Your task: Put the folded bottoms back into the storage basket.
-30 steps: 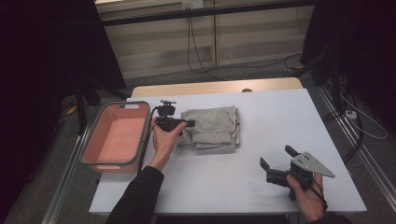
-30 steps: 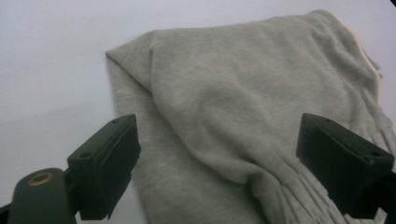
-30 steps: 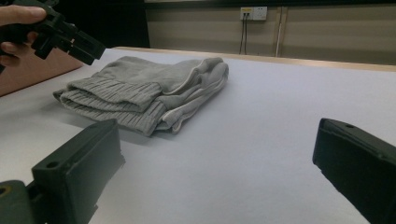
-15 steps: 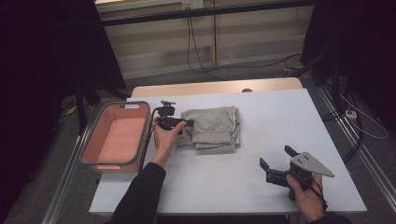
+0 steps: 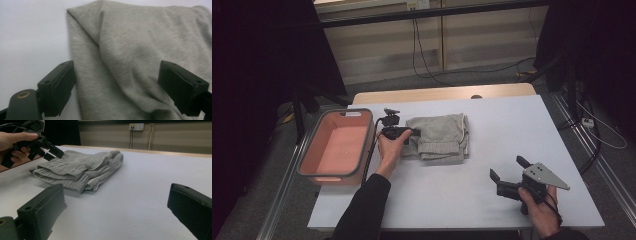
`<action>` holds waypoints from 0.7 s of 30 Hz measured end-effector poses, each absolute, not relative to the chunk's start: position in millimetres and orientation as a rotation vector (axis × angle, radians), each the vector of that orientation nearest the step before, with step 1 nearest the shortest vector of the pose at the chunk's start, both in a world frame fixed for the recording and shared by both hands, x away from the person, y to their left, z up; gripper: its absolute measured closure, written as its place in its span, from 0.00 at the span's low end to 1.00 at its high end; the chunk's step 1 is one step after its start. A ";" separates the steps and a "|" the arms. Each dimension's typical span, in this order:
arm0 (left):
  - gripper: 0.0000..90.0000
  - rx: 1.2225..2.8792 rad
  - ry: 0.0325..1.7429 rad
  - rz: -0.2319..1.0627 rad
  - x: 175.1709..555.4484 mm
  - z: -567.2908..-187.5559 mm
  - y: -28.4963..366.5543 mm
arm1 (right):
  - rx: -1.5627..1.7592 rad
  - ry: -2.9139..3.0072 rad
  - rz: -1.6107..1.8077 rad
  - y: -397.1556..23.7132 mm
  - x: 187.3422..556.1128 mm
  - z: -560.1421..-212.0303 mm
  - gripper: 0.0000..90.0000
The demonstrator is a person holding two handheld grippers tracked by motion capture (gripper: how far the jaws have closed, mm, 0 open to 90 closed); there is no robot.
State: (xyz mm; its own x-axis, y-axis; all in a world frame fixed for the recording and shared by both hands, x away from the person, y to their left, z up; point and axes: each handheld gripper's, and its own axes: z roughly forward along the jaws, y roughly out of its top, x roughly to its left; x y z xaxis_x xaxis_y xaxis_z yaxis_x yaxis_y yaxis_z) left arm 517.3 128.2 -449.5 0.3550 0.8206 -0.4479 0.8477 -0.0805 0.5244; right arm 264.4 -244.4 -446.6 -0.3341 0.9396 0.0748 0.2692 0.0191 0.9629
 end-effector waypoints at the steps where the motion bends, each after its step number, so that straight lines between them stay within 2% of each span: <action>1: 0.16 1.893 1.451 -0.042 517.5 -449.5 127.8 | 1.252 1.661 1.347 -244.2 264.5 -446.6 0.01; 4: 0.17 1.883 1.454 -0.052 517.1 -449.5 125.9 | 1.253 1.660 1.347 -244.3 264.8 -446.7 0.01; 8: 0.25 1.895 1.424 -0.085 515.2 -449.9 122.3 | 1.253 1.661 1.348 -244.0 265.0 -446.7 0.01; 11: 0.29 1.911 1.413 -0.065 513.0 -449.9 119.0 | 1.252 1.662 1.348 -244.0 265.3 -446.8 0.01; 14: 0.30 1.909 1.420 -0.085 512.7 -449.4 117.2 | 1.254 1.666 1.348 -243.6 265.5 -447.1 0.01; 16: 0.40 1.901 1.412 -0.129 512.2 -450.2 115.3 | 1.253 1.670 1.348 -243.7 265.6 -447.2 0.01; 18: 0.41 1.915 1.418 -0.129 512.9 -449.1 114.4 | 1.255 1.669 1.349 -243.6 265.7 -447.2 0.01; 19: 0.48 1.915 1.418 -0.129 512.9 -449.1 114.4 | 1.255 1.669 1.349 -243.6 265.7 -447.2 0.01; 20: 0.48 1.890 1.416 -0.204 513.6 -451.4 113.8 | 1.256 1.671 1.349 -243.6 265.9 -447.3 0.01; 21: 0.58 1.895 1.396 -0.243 514.6 -453.5 113.5 | 1.261 1.672 1.347 -243.3 266.1 -447.5 0.01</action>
State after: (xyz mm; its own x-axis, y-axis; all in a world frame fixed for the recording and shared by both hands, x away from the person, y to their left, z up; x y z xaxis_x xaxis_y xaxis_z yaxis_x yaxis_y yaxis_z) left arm 514.6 113.5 -453.5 0.3855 0.7377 -0.5543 0.8817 -0.1175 0.4569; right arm 266.1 -243.3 -447.5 -0.3347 0.9385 0.0849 0.2825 0.0139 0.9592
